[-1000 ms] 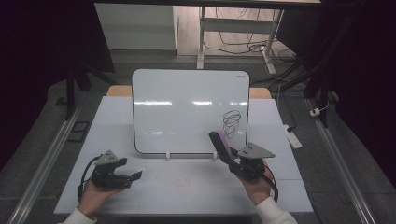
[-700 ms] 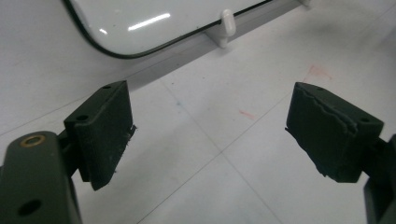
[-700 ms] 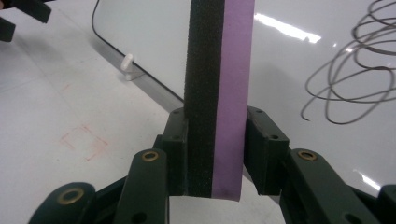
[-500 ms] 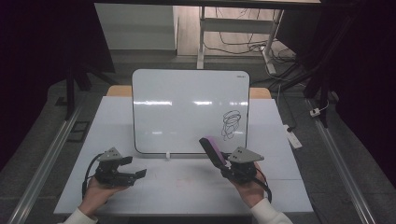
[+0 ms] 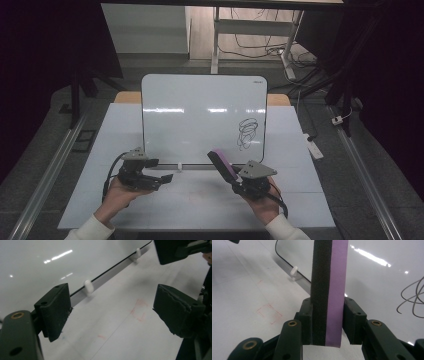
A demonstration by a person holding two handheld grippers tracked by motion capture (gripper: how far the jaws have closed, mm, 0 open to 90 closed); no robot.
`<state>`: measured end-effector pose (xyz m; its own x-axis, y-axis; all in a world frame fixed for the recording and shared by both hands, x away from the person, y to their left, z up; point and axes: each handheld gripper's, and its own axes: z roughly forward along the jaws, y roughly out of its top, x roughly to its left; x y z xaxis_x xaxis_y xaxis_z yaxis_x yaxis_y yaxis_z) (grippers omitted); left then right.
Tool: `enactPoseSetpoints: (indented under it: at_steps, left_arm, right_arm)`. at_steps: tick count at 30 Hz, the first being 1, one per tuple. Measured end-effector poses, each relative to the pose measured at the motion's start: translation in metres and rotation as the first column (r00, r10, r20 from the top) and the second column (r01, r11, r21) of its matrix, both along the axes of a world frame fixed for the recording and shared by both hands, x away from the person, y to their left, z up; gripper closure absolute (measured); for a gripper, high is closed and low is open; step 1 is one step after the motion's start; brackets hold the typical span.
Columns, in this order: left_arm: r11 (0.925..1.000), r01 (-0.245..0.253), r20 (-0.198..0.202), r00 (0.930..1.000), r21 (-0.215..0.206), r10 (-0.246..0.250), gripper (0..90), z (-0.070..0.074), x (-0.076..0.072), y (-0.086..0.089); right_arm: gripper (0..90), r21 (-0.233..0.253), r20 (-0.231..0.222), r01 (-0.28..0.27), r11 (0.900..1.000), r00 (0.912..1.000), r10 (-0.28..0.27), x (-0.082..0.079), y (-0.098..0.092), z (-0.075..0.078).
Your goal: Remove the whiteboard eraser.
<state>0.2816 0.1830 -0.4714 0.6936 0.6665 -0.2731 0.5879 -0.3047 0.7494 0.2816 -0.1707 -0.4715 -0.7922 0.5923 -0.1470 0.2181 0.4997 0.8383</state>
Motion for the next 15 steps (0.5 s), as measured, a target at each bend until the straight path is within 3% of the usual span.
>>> enactPoseSetpoints:
  at_steps: [8,15]
  left_arm:
    - [0.9991,0.042,0.010,0.9991,-0.001,-0.042,14.7,0.013,0.010,-0.019]
    - [0.9960,0.088,-0.001,0.9961,-0.013,-0.088,14.3,0.019,0.015,-0.032]
  right_arm:
    - [63.5,-0.006,0.006,-0.009,1.000,0.9999,0.009,-0.002,0.004,-0.001]
    - [63.4,-0.045,0.023,-0.031,0.999,0.9992,0.032,-0.005,0.011,-0.005]
